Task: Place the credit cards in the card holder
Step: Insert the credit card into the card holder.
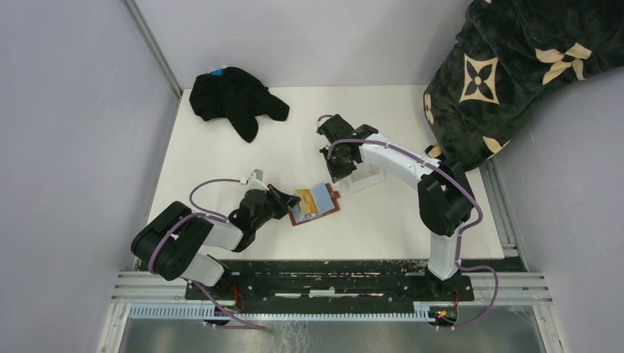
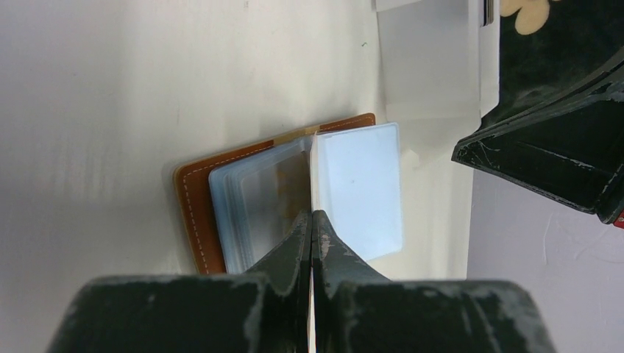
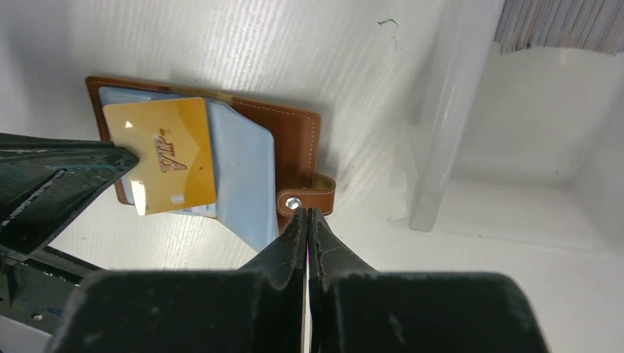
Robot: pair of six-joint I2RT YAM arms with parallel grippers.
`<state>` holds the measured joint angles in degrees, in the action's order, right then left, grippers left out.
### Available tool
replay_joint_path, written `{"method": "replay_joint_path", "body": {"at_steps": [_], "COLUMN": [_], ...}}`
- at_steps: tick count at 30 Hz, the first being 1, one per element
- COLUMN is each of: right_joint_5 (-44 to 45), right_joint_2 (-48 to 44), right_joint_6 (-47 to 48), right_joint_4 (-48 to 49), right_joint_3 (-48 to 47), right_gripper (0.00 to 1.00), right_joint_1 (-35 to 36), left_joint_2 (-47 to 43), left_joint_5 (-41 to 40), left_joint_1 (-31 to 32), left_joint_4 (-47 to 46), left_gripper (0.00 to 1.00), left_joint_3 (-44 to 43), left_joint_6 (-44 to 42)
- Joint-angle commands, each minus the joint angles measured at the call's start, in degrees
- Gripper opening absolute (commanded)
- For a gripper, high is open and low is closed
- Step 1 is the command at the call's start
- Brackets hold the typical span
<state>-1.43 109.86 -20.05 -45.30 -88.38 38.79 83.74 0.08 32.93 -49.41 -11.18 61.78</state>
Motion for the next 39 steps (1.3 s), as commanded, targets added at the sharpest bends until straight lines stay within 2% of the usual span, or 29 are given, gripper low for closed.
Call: {"method": "replay_joint_path", "body": {"at_steps": [1,19,31,39], "right_joint_5": [-0.6,-2.0,7.2,8.6], "right_joint_2": [-1.6,4.6,8.7,9.7], "right_joint_6": [0.9,2.3,2.8,2.6], "right_joint_4": [-0.3,-1.4,-3.2,-3.6], "right_joint_3": [-2.7,-4.8,-4.1,-3.9], "right_gripper": [0.01,0.01,0.01,0.01], "right_joint_1": [1.4,6.4,6.7,6.6], "left_joint_2": [0.1,1.7,1.5,2.6], "left_joint_5": [-1.4,-1.8,-3.4,-5.2], "left_joint_1": [0.4,1.2,2.2,3.4], "left_joint_4": [-3.1,-3.5,-4.3,-5.1], "left_gripper": [0.03,0.03,0.03,0.03], "left_joint_3": [-1.7,-1.9,-1.9,-2.4], "left_joint_6": [1.6,2.5,3.9,5.0]}}
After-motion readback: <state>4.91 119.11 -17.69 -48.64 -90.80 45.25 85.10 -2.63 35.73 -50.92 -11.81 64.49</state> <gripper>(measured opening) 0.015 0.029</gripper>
